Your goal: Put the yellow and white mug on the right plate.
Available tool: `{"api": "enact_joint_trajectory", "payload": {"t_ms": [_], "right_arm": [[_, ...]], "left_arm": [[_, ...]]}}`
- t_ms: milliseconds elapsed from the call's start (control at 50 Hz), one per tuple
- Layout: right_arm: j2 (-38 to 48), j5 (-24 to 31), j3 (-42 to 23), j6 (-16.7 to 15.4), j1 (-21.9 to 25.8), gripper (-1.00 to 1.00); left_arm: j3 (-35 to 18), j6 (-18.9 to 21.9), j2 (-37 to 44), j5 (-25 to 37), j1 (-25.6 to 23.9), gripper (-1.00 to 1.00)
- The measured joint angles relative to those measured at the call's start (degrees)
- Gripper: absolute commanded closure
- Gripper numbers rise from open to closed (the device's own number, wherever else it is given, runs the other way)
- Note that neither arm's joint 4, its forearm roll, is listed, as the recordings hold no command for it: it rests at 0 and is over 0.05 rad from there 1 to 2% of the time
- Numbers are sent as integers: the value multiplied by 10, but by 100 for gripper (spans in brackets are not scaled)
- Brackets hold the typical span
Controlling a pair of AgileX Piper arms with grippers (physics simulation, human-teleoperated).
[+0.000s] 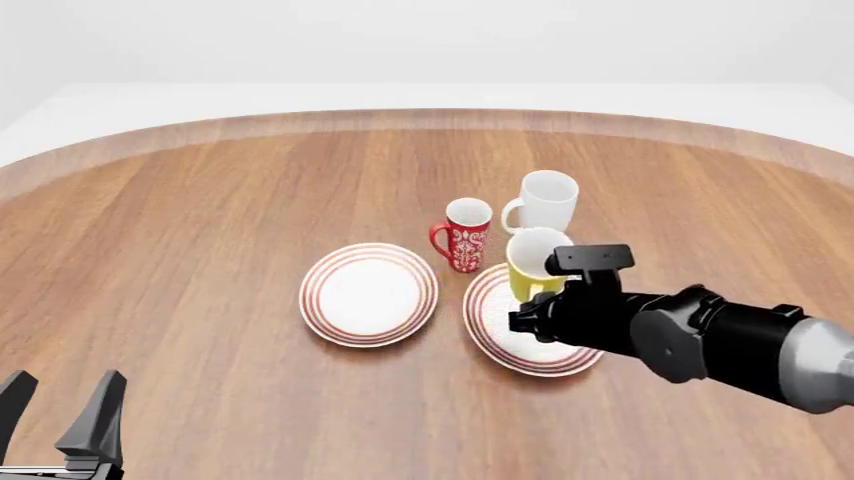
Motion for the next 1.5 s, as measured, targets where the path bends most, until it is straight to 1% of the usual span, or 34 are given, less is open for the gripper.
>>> {"api": "enact_joint_trajectory", "payload": {"t_ms": [280,680,1500], "right_arm": [[22,-23,9,2,-15,100],[74,-65,10,12,-22,100],[131,-106,-5,14,-30,100]], "left_arm": [[0,0,0,0,0,-100],[0,0,0,0,0,-100],[0,0,0,0,0,-100]]}}
